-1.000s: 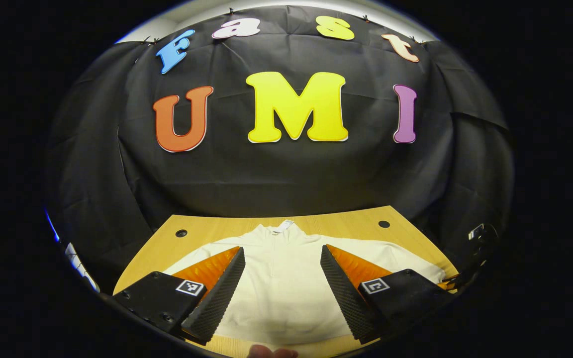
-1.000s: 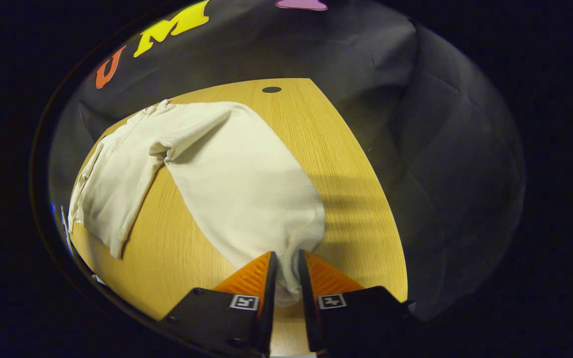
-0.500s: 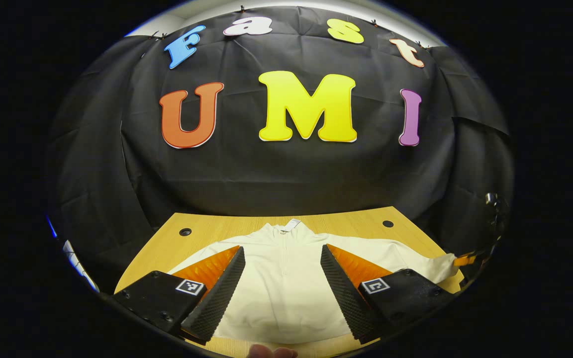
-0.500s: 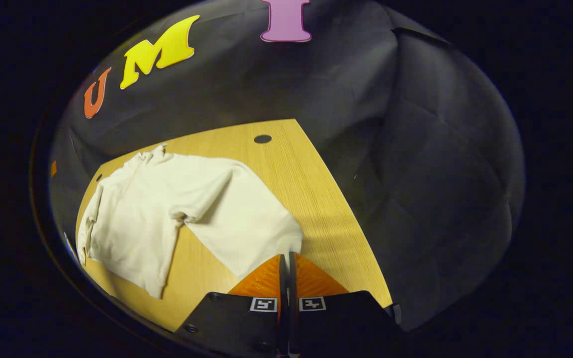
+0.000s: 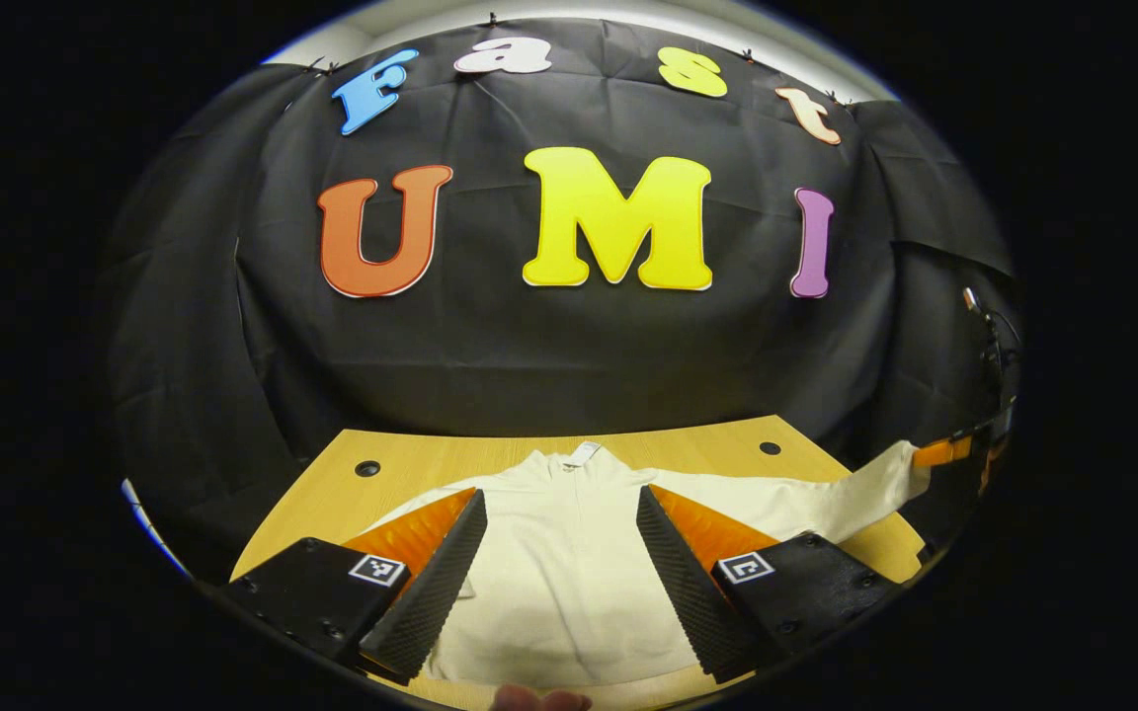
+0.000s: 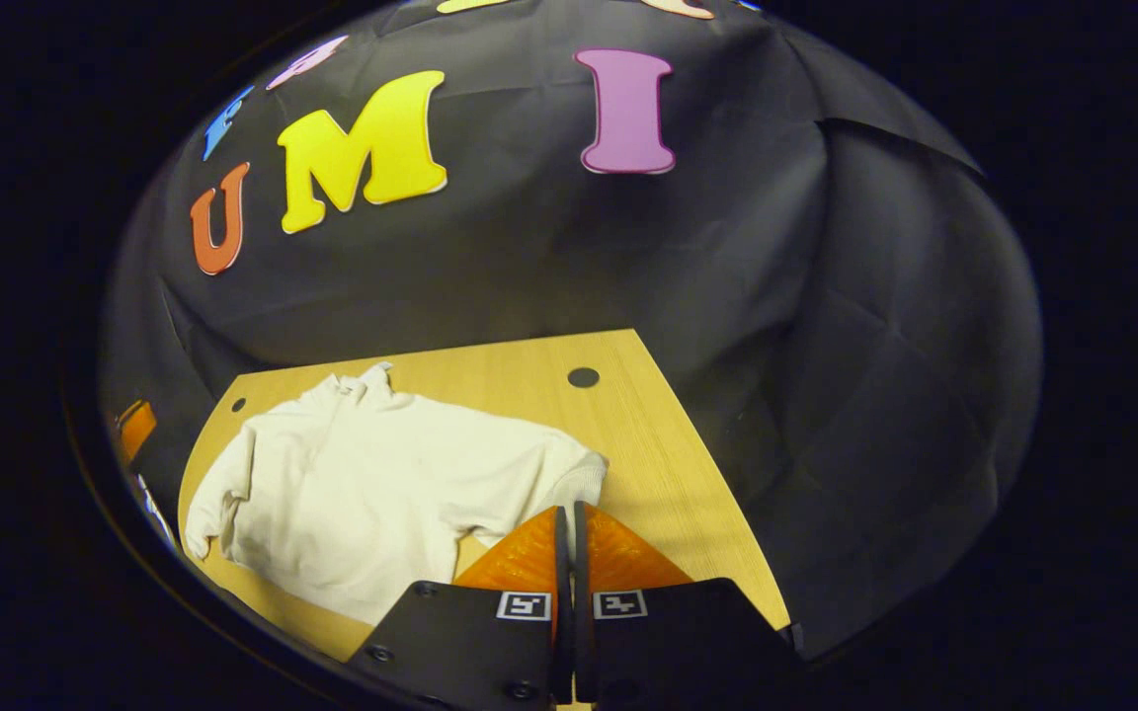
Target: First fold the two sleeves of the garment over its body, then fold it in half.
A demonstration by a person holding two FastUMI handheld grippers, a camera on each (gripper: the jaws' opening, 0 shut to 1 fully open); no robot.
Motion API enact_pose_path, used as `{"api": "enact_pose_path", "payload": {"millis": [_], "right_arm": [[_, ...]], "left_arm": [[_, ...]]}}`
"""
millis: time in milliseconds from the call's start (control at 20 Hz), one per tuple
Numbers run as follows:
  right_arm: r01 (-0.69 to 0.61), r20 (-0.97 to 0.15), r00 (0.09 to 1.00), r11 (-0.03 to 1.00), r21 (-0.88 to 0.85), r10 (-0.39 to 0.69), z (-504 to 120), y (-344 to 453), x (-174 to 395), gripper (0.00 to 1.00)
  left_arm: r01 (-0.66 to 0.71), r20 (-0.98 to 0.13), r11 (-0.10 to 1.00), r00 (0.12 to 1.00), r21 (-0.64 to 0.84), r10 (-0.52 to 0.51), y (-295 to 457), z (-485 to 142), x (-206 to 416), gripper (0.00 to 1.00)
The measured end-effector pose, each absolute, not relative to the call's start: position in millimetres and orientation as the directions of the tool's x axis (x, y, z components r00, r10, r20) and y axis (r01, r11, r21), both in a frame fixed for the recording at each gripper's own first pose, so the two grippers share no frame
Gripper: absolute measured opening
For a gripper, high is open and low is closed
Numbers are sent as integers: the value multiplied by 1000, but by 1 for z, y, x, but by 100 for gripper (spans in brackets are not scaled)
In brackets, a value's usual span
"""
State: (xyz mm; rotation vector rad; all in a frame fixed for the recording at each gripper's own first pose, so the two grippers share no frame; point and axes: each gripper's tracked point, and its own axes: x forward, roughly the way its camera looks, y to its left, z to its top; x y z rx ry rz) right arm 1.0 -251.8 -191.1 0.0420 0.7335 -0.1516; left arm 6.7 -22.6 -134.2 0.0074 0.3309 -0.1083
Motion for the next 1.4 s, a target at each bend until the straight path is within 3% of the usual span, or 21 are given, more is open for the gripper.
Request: {"api": "enact_pose_path", "payload": {"millis": [350, 650, 1000, 1400], "right_arm": [[-32, -545, 838, 995, -91, -23, -109, -157, 99, 1], [-222, -512, 844, 973, -62, 160, -94, -18, 157, 1], [-451, -634, 689, 893, 4, 351, -215, 153, 169, 1], [-620, -782, 526, 781, -82, 335, -372, 257, 169, 1]], "left_arm": [[52, -282, 999, 958, 7, -48, 40, -125, 6, 98], [-34, -259, 999, 965, 6, 34, 99, -121, 2, 98], [-121, -252, 993, 961, -9, 115, 154, -120, -15, 98], [-236, -301, 972, 927, -11, 222, 213, -144, -39, 98]]}}
